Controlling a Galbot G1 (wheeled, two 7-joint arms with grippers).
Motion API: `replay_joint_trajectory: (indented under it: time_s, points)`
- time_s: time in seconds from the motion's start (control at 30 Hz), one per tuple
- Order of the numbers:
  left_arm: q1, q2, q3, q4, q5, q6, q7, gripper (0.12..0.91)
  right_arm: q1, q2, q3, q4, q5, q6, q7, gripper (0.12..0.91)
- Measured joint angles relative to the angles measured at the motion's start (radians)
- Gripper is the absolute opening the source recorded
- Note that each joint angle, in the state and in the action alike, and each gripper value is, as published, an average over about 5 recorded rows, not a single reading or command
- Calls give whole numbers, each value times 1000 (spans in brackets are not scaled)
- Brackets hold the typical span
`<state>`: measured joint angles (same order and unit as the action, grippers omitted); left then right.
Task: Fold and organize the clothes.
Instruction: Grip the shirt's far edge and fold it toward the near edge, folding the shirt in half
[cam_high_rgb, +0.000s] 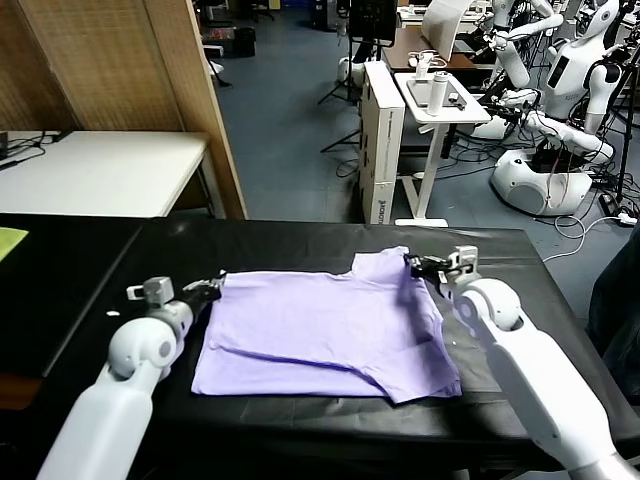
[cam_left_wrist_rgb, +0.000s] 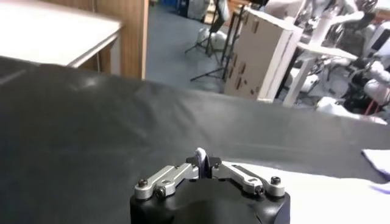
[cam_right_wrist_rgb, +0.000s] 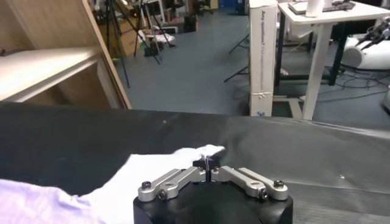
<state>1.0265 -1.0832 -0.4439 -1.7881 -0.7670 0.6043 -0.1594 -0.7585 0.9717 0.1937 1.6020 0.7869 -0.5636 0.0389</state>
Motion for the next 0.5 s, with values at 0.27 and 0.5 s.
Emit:
replay_joint_trajectory:
  time_s: [0.27,0.5]
  points:
    - [77,17,-43,-98,-5,-8,0,227,-85,-58,60,94,11,-12,-5,139]
    - [123,20,-77,-140,-3,-11,-1,227,-157,-97,107,173,29,-25,-4,139]
